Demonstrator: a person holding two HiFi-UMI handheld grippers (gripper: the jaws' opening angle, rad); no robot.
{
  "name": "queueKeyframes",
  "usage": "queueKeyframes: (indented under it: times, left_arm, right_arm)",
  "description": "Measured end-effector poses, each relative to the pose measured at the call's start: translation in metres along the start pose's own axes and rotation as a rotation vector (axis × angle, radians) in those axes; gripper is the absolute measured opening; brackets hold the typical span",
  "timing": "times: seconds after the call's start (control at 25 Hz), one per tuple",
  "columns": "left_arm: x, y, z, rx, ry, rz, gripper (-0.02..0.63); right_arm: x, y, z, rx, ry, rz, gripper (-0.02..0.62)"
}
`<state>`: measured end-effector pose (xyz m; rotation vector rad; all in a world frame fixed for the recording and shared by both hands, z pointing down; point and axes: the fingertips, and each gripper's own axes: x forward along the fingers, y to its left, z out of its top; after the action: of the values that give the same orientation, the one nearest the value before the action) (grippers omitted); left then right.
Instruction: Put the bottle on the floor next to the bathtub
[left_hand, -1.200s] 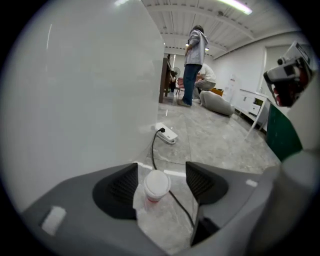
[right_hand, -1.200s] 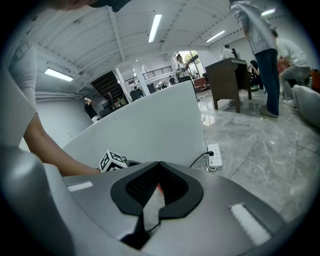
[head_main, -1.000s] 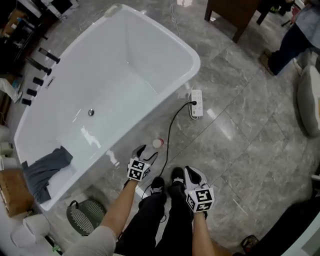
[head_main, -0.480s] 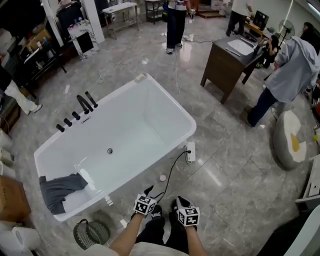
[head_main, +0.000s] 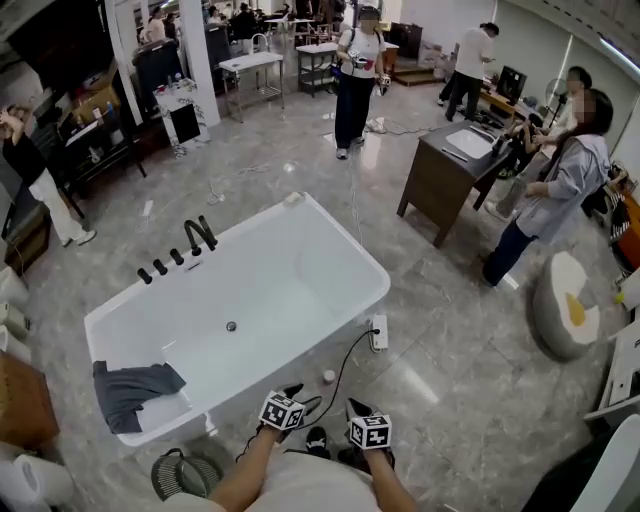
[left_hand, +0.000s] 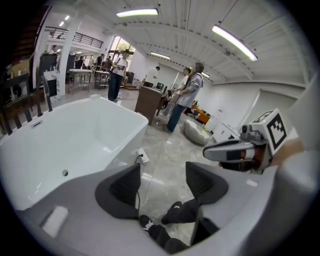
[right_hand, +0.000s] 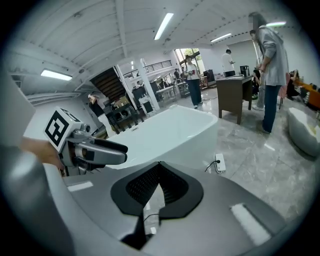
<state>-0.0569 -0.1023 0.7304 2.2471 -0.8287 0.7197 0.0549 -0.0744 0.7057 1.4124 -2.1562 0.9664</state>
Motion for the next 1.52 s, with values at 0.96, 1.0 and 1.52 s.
queueKeyframes:
  times: [0.96, 1.0, 1.52]
  left_arm:
    - [-0.002, -0.008, 0.001, 0.033, 0.013, -0.012, 0.336]
    - [-0.001, -0.008, 0.0, 0.039, 0.018, -0.017, 0.336]
    - [0.003, 0.006, 0.0, 0.004, 0.035, -0.007, 0.317]
  right_arm:
    - [0.005, 0.007, -0.006, 0.04, 0.006, 0.05, -0.002]
    - [0.005, 0.006, -0.007, 0.046, 0.006, 0.048, -0.002]
    - [0.013, 0.001, 0.0, 0.079, 0.01, 0.054, -0.002]
